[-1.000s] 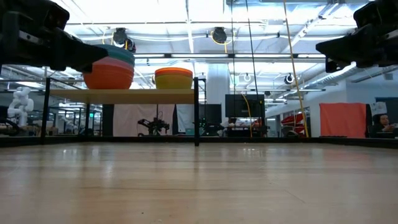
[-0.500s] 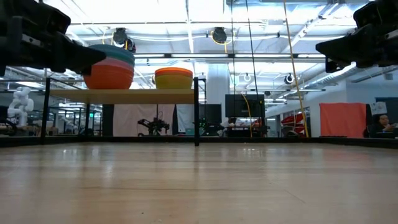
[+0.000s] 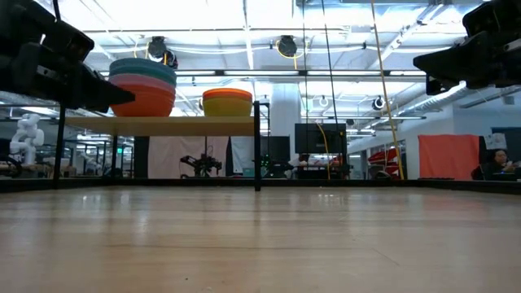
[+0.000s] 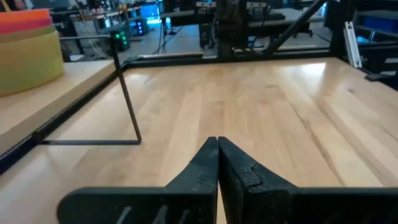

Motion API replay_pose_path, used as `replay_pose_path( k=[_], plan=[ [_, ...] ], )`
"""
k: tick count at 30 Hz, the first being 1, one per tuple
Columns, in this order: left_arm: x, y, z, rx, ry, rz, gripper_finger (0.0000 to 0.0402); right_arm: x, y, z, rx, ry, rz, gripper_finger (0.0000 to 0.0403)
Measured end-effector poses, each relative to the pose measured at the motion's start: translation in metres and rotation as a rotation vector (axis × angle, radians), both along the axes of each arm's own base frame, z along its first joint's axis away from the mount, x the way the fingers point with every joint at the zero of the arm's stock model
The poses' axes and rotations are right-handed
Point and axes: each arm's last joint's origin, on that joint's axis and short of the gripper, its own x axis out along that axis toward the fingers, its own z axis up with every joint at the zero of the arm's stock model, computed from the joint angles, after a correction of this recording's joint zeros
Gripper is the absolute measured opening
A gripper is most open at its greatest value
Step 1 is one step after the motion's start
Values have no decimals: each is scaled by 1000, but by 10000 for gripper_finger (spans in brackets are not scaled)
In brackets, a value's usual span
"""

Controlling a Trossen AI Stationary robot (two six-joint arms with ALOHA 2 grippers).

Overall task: Place and stack bowls onto a shelf
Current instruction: Return to Home Position

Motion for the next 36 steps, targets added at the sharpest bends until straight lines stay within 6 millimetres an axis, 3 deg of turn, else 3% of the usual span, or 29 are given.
replay_pose_path(
  k=[14, 36],
  plan=[
    [-18, -2, 14, 40, -172, -64, 1, 0, 0, 0, 0, 0, 0, 0],
    [-16, -1, 9, 84, -115, -59, 34, 0, 0, 0, 0, -1, -1, 0]
  ],
)
